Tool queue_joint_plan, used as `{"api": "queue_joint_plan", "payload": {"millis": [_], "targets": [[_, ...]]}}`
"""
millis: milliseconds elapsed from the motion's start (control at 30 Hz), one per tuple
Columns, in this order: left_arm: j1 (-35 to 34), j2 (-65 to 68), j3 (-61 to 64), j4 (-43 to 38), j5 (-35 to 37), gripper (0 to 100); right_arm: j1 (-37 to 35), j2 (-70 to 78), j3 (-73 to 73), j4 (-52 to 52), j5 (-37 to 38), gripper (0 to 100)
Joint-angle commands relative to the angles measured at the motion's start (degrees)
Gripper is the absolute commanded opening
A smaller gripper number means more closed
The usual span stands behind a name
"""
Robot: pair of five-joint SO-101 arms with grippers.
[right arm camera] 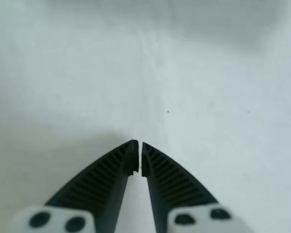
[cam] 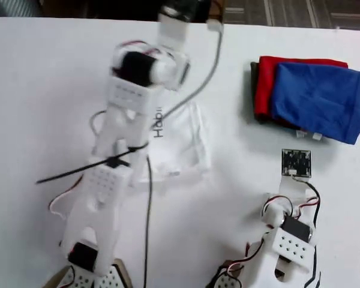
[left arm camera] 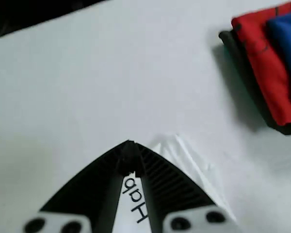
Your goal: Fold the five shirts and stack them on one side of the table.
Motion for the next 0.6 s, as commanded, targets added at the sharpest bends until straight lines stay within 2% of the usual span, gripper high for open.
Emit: {"api": "queue_joint_plan", "payload": {"millis": [0,133,267,367,567], "targets": [[-5.3,-12.0,-0.7,1.2,-0.1,3,-0.3,-1.4,-0.3,-0.7,-0.2,2.1],[-12.2,-23.1,-0.5,1.2,-0.1,3,-0.3,-1.4,-0.3,-0.7,-0.2,2.1],[-21.0,-34.2,6.7,1.1,-0.1,3,-0.6,-1.4,-0.4,-0.7,-0.2,2.1],[-27.2,-42.5,17.4,1.1,-0.6,3,-0.6,-1.4,-0.7,-0.7,-0.1,2.1],[-34.4,-58.2,48.1,1.1,-9.0,3,-1.9,-1.3,-5.5,1.6,-0.1,2.1]]}}
